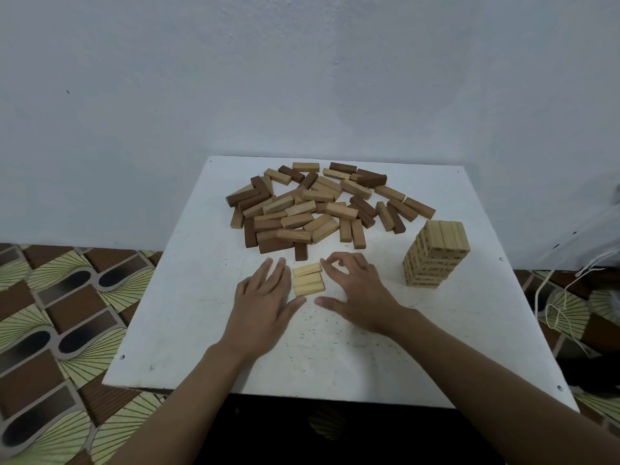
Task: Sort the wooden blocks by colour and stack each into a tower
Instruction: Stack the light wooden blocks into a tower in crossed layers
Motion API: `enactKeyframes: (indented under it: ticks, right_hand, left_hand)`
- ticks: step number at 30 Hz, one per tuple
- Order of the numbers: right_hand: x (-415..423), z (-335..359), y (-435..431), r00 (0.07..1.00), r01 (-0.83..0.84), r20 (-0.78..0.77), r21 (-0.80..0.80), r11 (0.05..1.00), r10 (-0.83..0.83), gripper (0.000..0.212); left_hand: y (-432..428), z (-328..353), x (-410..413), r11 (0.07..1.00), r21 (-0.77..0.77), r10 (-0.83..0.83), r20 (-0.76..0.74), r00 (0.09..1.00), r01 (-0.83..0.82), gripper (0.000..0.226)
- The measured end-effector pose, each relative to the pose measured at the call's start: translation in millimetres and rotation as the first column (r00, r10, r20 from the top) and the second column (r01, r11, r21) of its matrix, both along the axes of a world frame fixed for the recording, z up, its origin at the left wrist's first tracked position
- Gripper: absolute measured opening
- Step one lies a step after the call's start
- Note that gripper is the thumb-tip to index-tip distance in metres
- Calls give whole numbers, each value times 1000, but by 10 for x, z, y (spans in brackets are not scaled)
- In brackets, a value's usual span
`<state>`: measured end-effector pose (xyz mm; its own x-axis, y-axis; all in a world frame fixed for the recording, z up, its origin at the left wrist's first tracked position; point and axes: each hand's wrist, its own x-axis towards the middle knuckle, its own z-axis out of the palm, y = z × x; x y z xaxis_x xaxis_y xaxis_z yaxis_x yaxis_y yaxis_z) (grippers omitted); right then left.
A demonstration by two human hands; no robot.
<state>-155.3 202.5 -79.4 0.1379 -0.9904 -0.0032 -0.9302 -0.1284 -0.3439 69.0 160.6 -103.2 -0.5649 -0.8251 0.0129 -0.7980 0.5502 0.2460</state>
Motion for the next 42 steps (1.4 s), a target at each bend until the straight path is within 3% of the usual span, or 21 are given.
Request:
enactKeyframes:
  ticks: [6, 12, 14, 17, 21, 29, 42]
  right_hand:
    - [18, -86, -23, 993, 77, 91, -75, 994, -70, 68]
    - [68, -133, 24, 989, 132, 75, -78, 988, -126, 67]
    - [70, -140, 56, 989, 146, 32, -84, 986, -143, 71]
    - [92, -179, 134, 976, 107, -176, -135, 985, -130, 78]
    - [98, -221, 149, 968, 25, -249, -34, 999, -33, 88]
    - [167, -279, 143, 954, 35, -295, -56, 998, -50, 75]
    - [285, -297, 114, 956, 102, -272, -34, 994, -108, 76]
  left_hand:
    - [-83, 12, -42, 996, -64, -54, 41, 998, 56, 76]
    - [-74, -15, -49, 994, -98, -46, 63, 997, 53, 69]
    - [-64, -16, -54, 993, -105, -42, 76, 996, 50, 68]
    - [-31, -3, -51, 992, -111, -45, 102, 994, 57, 67]
    - [15, 15, -52, 991, -114, -53, 131, 990, 68, 65]
    - [33, 54, -62, 991, -116, -53, 142, 989, 69, 66]
    - [20, 29, -83, 993, -109, -31, 154, 988, 48, 68]
